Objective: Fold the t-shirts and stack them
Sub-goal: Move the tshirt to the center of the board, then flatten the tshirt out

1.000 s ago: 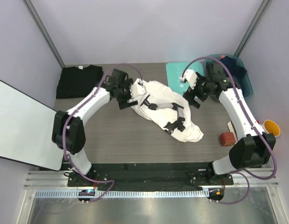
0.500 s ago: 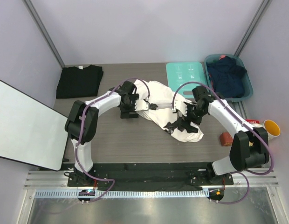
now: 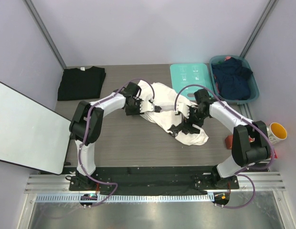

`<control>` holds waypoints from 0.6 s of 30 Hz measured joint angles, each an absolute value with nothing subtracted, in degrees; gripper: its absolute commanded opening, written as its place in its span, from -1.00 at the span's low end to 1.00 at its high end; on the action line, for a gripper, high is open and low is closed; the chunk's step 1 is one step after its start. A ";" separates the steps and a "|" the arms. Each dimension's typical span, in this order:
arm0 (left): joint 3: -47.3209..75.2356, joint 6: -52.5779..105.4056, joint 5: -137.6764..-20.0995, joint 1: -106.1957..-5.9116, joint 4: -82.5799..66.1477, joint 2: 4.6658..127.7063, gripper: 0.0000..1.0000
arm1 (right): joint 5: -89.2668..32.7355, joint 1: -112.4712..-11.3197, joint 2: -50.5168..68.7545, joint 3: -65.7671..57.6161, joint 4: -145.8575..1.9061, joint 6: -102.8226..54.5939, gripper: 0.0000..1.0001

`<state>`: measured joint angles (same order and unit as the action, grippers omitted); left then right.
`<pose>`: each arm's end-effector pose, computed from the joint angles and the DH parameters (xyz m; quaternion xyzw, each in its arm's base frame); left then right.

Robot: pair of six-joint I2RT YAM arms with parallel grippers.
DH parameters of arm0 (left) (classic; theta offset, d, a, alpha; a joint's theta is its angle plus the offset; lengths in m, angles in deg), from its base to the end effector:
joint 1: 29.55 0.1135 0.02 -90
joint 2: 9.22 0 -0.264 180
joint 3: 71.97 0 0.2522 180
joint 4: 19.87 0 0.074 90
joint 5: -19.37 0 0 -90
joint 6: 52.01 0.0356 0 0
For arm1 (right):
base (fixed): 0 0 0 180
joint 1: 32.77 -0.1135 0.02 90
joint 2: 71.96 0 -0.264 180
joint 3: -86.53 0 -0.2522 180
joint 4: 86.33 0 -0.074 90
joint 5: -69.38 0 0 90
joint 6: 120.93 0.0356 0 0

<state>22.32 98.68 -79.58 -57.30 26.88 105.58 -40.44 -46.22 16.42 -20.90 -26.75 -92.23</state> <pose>0.3595 -0.1954 0.1641 0.6927 0.6897 -0.0176 0.2102 0.2718 0.0774 0.2047 -0.6105 0.7632 0.1052 0.1837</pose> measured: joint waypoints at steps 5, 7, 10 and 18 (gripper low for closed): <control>23.61 98.26 -82.18 -57.45 28.37 105.78 -0.14 | -39.65 -46.22 18.12 -20.90 -27.97 -91.99 0.67; 24.09 98.00 -83.14 -57.52 28.43 105.78 -0.14 | -39.48 -46.20 18.30 -20.93 -28.12 -91.92 0.67; 24.22 97.74 -85.06 -57.59 28.45 105.78 -0.20 | -39.21 -46.22 18.62 -20.93 -28.47 -91.79 0.67; 26.21 97.41 -86.96 -57.72 28.63 108.12 -0.49 | -38.67 -46.22 20.81 -20.90 -29.09 -90.92 0.53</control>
